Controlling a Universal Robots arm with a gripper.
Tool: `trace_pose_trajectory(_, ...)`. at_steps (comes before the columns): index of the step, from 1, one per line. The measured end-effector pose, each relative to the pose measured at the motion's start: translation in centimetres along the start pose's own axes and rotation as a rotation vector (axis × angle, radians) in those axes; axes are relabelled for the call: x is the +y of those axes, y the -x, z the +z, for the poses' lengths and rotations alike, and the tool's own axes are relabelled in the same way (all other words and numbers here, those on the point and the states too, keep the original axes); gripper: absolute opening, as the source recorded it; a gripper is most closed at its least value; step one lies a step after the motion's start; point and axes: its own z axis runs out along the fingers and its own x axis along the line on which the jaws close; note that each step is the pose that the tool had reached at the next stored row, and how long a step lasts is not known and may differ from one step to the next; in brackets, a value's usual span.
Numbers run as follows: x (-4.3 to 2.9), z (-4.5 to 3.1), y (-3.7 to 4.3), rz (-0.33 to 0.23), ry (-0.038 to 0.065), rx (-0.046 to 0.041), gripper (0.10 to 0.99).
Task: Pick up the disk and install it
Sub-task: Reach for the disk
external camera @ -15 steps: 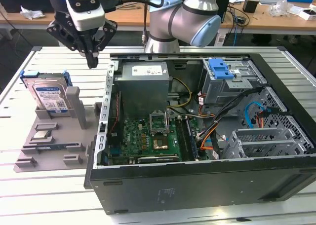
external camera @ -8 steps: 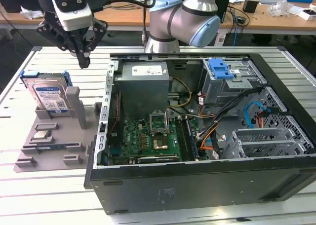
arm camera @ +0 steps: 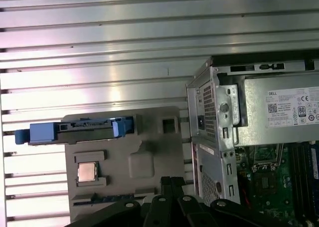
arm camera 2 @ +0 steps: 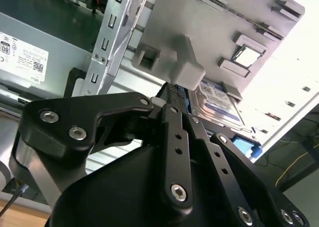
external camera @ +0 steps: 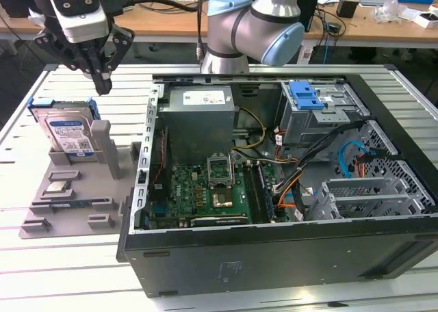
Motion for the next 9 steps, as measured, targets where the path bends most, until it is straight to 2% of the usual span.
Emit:
trace_pose_trajectory(6, -0.14, -0.05, -1.98, 0.0, 0.0, 0.0, 0.102)
trace_pose_trajectory(9, -0.2, -0.07, -2.69, 0.0, 0.0, 0.0, 0.102)
